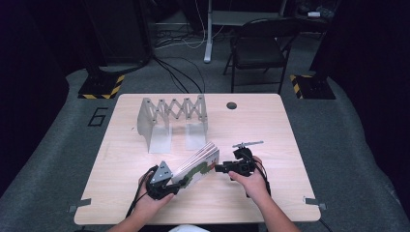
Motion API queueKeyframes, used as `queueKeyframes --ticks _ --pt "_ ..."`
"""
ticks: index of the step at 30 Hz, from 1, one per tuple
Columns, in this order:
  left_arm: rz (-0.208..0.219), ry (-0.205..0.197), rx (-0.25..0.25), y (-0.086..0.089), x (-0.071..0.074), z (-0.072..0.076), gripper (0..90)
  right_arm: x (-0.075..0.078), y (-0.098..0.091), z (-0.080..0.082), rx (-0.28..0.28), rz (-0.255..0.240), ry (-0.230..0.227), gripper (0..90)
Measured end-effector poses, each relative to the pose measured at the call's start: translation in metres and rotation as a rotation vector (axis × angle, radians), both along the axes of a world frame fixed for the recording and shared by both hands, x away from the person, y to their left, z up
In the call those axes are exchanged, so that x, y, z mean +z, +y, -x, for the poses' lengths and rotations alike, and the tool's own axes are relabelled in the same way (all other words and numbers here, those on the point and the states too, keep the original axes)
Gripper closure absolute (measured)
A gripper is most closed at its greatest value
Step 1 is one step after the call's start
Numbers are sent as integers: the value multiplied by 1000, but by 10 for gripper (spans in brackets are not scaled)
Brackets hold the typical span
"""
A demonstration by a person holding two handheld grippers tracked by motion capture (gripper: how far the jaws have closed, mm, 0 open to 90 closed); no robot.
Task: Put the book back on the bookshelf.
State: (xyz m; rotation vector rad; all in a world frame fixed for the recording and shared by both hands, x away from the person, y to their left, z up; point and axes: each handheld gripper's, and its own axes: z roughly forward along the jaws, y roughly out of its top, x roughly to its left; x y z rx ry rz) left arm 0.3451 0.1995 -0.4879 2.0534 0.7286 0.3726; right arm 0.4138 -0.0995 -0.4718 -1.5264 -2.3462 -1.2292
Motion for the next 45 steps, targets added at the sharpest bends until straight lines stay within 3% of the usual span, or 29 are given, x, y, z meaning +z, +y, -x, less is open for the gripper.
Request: queueKeyframes --ticks 7,12,22,38,42,45 --pt "19 16 1 -2 -1 0 607 0 -1 0 0 1 -3 486" --pt "15 -2 9 -3 -2 -1 604 0 -1 0 -2 1 3 486" --pt "35 5 19 -6 -3 -5 602 -1 -1 1 -2 2 1 485" --pt "32 1 9 -9 -2 -9 592 -1 -6 4 -23 -1 1 484" --pt "36 7 8 -10 -2 -10 599 -2 -7 5 -18 2 -19 484" --pt "31 4 11 -11 -2 -10 617 -1 -8 6 -30 1 -1 484"
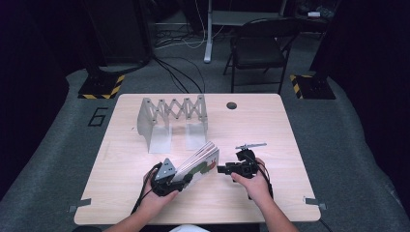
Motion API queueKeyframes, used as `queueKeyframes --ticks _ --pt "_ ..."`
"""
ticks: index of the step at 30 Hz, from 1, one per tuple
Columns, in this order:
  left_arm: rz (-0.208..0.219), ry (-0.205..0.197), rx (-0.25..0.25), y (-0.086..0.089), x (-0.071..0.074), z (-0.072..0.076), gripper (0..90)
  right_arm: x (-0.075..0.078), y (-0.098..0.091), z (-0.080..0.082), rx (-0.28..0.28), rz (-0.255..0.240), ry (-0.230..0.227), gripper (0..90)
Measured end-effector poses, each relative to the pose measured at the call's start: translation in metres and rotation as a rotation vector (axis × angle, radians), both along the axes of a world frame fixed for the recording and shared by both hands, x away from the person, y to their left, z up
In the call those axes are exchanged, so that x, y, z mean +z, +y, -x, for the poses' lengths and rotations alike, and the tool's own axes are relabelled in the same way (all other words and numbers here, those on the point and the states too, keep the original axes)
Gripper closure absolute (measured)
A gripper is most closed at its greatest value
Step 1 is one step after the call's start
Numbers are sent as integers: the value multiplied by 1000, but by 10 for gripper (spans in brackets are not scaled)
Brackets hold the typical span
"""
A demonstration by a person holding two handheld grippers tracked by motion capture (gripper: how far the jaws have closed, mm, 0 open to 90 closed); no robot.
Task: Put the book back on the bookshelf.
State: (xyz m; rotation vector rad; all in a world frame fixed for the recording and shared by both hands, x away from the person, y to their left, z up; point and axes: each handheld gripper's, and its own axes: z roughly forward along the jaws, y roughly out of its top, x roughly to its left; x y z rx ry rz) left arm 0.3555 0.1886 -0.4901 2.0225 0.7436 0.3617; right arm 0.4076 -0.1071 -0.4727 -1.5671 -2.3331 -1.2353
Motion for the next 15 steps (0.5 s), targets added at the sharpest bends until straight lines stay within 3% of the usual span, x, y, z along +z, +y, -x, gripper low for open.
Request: queueKeyframes --ticks 8,9,15 --pt "-10 -16 12 -1 1 0 710 0 -1 0 0 1 -4 484" --pt "-9 2 1 0 2 0 729 0 -1 0 0 1 -4 484" --pt "-15 2 -4 0 3 1 752 0 -2 -1 -2 0 -3 484"
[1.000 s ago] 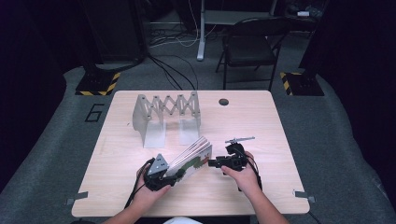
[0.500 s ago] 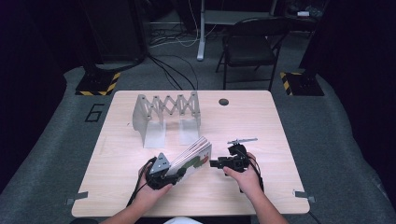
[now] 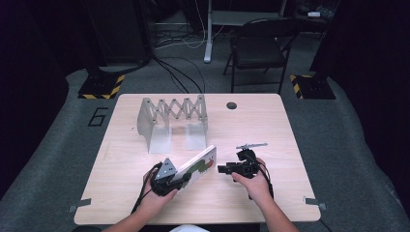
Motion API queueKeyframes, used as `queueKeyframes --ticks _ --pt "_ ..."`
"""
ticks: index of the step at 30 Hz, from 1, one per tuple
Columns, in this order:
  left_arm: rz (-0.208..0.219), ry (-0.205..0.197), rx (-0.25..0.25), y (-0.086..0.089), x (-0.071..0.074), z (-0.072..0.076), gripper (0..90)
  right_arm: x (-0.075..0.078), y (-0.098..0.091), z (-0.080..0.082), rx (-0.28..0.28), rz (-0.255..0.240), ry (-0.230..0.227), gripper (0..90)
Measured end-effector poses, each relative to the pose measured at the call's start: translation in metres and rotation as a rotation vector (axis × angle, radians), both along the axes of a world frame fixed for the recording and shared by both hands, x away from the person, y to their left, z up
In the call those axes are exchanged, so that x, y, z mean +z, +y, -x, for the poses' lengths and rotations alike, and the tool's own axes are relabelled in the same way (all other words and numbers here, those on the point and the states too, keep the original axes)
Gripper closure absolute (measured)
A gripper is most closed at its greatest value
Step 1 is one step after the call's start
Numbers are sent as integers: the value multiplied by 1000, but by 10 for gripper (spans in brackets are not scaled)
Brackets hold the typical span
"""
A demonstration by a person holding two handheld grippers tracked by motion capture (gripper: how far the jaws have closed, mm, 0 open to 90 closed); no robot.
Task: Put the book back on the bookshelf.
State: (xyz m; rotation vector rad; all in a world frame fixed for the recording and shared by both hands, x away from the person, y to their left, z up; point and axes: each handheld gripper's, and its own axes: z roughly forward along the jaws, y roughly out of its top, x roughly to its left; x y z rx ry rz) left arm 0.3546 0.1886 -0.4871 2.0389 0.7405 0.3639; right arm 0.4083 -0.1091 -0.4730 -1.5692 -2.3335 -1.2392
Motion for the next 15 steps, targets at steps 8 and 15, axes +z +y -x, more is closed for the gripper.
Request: queueKeyframes --ticks 8,15 --pt "-11 -3 -15 3 11 1 755 1 -4 -2 -13 -11 -1 484" --pt "2 -10 -19 4 22 1 755 2 -7 -1 -20 -14 -10 484"
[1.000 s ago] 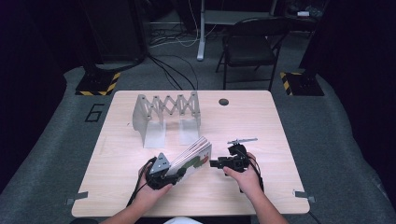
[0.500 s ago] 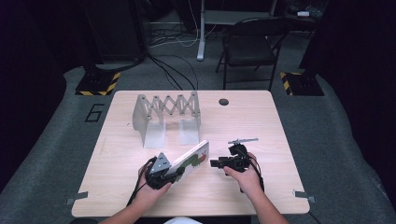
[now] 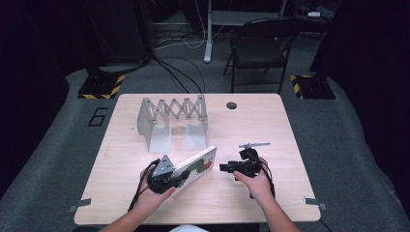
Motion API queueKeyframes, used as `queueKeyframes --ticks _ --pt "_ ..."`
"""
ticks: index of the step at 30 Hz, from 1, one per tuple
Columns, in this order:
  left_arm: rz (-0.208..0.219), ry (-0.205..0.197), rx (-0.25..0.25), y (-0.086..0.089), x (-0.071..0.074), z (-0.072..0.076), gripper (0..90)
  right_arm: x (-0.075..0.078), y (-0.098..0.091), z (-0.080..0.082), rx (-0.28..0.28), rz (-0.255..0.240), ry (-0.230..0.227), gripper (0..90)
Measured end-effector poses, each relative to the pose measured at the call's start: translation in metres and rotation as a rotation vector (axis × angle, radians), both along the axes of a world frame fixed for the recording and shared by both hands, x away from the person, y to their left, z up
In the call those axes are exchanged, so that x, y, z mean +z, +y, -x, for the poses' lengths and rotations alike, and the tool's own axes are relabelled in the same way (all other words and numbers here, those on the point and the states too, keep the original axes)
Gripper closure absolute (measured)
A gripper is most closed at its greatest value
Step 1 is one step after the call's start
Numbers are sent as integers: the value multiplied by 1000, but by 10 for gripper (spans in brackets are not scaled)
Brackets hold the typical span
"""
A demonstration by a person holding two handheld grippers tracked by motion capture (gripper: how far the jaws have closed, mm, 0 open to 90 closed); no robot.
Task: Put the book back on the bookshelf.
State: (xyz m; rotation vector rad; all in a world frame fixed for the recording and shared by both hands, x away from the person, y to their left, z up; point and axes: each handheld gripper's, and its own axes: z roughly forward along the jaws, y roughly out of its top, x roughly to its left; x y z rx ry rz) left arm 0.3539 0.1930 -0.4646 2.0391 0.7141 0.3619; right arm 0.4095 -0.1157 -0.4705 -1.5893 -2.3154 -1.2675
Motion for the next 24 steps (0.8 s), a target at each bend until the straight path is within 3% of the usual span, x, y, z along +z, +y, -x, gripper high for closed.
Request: queueKeyframes --ticks 9,16,24 --pt "13 -11 -19 6 19 0 755 -1 -1 -2 -9 -7 -12 484" --pt "-13 10 3 9 23 -10 755 0 -2 -3 -17 -12 -6 484" --pt "0 4 39 21 31 -18 755 -1 -4 -4 -19 -17 -7 484"
